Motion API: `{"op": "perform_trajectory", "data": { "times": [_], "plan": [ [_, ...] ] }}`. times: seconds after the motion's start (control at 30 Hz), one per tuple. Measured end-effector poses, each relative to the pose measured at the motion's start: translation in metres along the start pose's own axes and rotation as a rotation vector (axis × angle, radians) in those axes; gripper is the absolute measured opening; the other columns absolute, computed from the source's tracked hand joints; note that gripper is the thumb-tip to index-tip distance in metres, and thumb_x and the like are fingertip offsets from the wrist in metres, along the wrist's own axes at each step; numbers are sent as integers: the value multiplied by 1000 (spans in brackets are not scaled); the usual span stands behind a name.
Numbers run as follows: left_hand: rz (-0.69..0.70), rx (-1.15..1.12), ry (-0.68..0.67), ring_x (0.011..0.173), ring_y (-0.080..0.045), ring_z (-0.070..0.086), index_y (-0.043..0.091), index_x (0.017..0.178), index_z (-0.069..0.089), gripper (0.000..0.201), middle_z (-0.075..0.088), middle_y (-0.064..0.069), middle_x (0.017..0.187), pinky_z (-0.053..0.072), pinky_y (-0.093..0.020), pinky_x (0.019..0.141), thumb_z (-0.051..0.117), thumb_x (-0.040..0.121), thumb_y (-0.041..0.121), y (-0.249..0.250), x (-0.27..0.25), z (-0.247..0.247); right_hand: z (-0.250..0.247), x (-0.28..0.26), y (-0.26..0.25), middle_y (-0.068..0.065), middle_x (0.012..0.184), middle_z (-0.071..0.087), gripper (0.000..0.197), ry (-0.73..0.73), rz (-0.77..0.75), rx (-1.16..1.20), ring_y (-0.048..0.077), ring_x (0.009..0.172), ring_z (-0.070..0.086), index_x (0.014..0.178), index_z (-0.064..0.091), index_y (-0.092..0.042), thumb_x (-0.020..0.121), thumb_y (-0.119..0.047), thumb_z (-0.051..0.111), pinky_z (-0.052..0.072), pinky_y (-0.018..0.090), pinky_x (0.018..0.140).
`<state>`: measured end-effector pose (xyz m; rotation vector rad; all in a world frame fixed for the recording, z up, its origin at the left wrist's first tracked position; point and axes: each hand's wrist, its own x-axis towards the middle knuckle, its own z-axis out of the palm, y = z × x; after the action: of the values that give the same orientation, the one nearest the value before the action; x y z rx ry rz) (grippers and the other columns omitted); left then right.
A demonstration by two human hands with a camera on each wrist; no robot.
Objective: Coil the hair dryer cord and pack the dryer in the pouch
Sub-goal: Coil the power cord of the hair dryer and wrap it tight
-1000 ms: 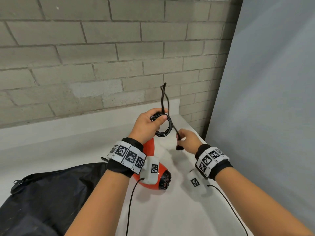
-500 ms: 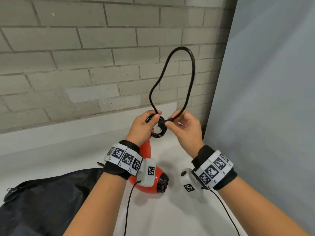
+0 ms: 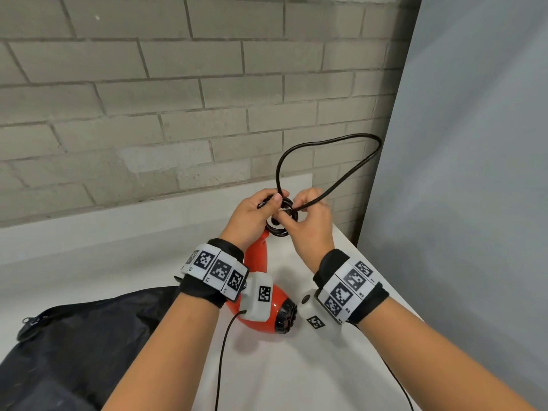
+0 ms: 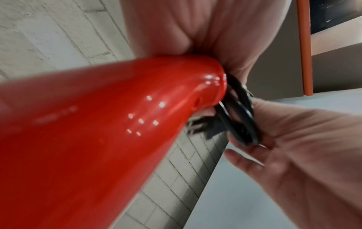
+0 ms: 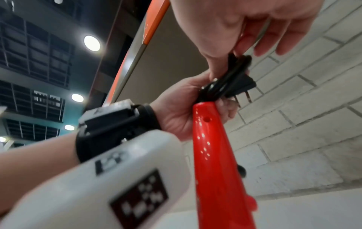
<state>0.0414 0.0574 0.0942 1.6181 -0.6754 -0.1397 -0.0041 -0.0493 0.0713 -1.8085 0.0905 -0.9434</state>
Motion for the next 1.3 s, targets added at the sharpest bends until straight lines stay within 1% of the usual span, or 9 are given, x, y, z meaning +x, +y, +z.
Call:
{"op": "perform_trajectory", "data": {
  "times": [0.1,0.23,0.4,0.53,0.67,0.83,1.0,1.17,1.3],
  "plan": [
    [9,14,-58,60,5,51,20,104,62,19,60,4,80,41,-7,64,47,93,21,1,-2,2,5,4,5,-2,79,48,34,-155,49,130,1,67,53,90,35,-16,79,10,53,44,7,59],
    [-26,-21,-68,53,0,50,24,104,61,19,60,1,78,43,-16,58,46,93,23,1,-1,-1,-5,3,8,-7,69,51,23,-317,12,93,-6,53,54,102,32,-18,91,-7,48,41,9,52],
    [-79,-134,31,46,-1,47,28,118,54,27,60,2,84,32,-14,37,44,94,21,3,-1,-4,-35,-10,54,-6,63,48,14,-564,101,-357,9,57,49,91,51,-16,96,-22,39,39,23,59],
    [-79,-137,55,45,-1,48,38,105,56,25,58,2,79,31,-15,39,44,95,19,4,-4,-6,-63,-22,103,15,114,64,27,-898,573,-893,22,82,60,112,60,-4,92,-11,43,47,27,71],
    [-69,-142,74,45,-3,48,35,94,61,20,59,0,78,33,-23,50,46,94,22,3,-2,-3,-61,-16,101,13,120,61,30,-812,461,-870,25,103,58,119,57,-12,91,-20,49,44,26,87],
    [-61,-129,75,42,-2,48,29,94,61,18,60,0,77,35,-19,46,46,94,20,3,0,-1,-34,-2,48,0,127,54,45,-783,239,-322,14,105,50,132,44,-24,89,-16,55,38,24,88],
    [-51,-158,60,41,-2,48,24,95,60,17,60,-1,77,35,-15,39,45,94,16,4,-2,-3,-13,0,31,-10,87,64,17,-674,184,-28,-4,82,56,91,65,-18,91,-10,50,42,13,83],
    [-13,-98,29,42,-3,44,25,80,61,25,54,0,75,30,-18,43,42,95,17,1,-4,-7,-14,-1,58,-1,70,61,21,-684,351,-212,9,70,57,74,58,-18,89,-6,47,46,19,69],
    [22,-48,11,39,-1,43,19,73,58,25,50,0,70,35,-10,42,45,93,10,1,-4,-3,-17,2,68,-2,77,65,24,-720,410,-444,21,87,64,73,61,-25,87,-11,47,52,36,88]
  ]
}}
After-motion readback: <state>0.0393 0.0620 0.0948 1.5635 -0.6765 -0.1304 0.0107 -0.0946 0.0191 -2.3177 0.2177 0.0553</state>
